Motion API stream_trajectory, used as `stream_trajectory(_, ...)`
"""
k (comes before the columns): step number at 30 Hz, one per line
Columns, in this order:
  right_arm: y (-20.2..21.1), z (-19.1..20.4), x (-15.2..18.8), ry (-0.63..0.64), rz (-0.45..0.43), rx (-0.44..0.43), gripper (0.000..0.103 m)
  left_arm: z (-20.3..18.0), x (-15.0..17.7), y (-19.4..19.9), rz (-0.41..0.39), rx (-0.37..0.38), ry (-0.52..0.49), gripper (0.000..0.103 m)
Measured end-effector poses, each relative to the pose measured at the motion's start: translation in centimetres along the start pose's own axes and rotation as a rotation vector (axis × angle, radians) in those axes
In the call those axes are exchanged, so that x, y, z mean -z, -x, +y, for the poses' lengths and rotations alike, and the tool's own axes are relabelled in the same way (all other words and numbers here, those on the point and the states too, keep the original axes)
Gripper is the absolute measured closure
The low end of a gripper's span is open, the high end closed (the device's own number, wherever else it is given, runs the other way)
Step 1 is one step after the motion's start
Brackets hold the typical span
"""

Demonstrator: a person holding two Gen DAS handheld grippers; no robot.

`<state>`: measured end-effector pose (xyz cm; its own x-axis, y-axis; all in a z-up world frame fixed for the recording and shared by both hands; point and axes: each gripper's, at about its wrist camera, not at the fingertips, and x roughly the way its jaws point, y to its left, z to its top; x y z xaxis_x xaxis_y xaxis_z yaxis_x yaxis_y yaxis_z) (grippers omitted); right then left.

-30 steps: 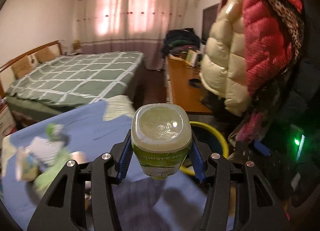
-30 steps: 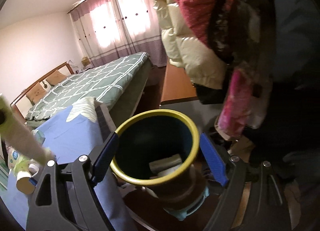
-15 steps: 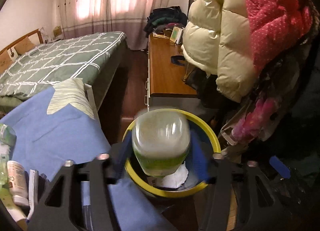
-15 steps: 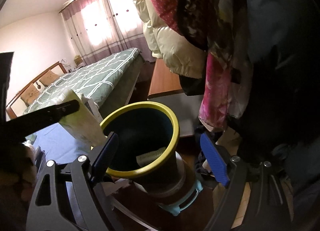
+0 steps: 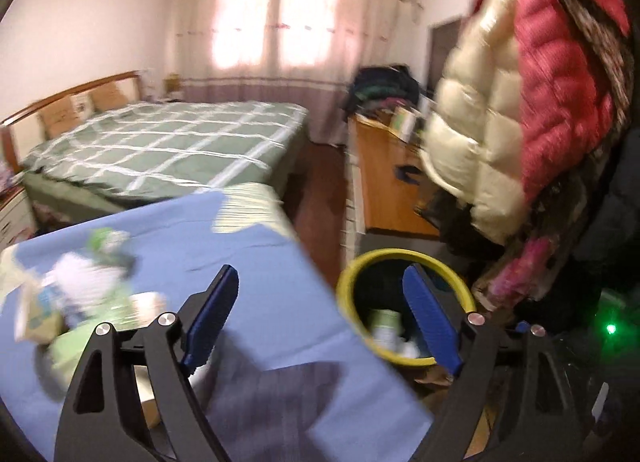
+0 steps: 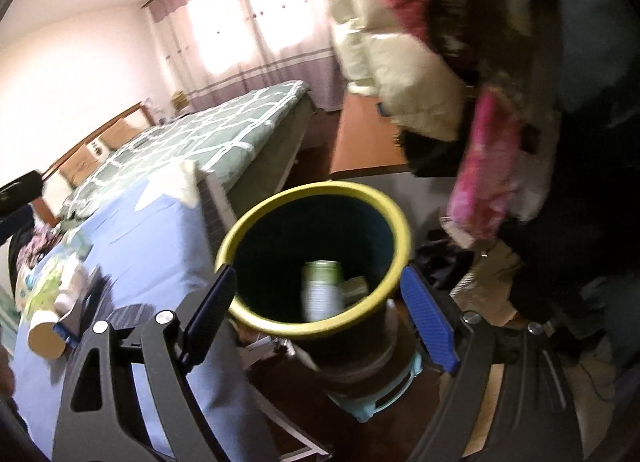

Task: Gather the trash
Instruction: 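Grasp the white paper strip with the right gripper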

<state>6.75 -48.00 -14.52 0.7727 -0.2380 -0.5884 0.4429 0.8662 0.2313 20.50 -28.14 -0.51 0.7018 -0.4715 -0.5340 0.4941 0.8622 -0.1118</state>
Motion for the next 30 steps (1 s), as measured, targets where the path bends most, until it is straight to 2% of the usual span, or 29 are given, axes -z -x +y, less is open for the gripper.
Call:
stream_trajectory(3, -0.5, 2.7, 0.2, 0.047, 0.019, -0.036, 0.023, 5.1, 0.8, 3.2, -0.048, -0.103, 0.065, 0.017)
stream_trajectory(6, -1.2, 6.3, 0.4, 0.102, 0.045, -0.089, 0.023, 10.3, 1.8, 6.4, -0.114, -0.239, 0.114, 0.014)
stream_trajectory(8, -1.5, 8.8, 0.5, 0.146, 0.053, -0.111, 0.023, 13.4, 2.6, 7.8, -0.147, -0.343, 0.136, 0.014)
stream_trajectory(11, -2.1, 12.9, 0.8, 0.217, 0.067, -0.151, 0.023, 17.6, 4.0, 9.2, -0.169, -0.438, 0.173, 0.014)
stream_trajectory(17, -4.0, 20.1, 1.3, 0.301, 0.127, -0.222, 0.023, 24.3, 6.8, 9.8, -0.156, -0.537, 0.268, 0.014)
stream_trajectory(19, -5.1, 22.2, 1.4, 0.328, 0.157, -0.228, 0.029, 26.1, 7.9, 9.9, -0.145, -0.557, 0.291, 0.014)
stream_trajectory(21, -6.2, 23.4, 1.6, 0.344, 0.192, -0.234, 0.040, 27.7, 8.6, 10.0, -0.140, -0.562, 0.318, 0.014)
stream_trajectory(22, -7.0, 24.2, 1.7, 0.348, 0.217, -0.237, 0.042, 28.5, 8.9, 10.1, -0.140, -0.565, 0.334, 0.014)
stream_trajectory(24, -7.8, 24.9, 1.9, 0.354, 0.235, -0.230, 0.047, 29.6, 9.8, 10.3, -0.144, -0.571, 0.359, 0.014)
stream_trajectory(30, -10.2, 25.9, 2.8, 0.338, 0.314, -0.246, 0.047, 30.1, 11.0, 9.8, -0.136, -0.569, 0.406, 0.014)
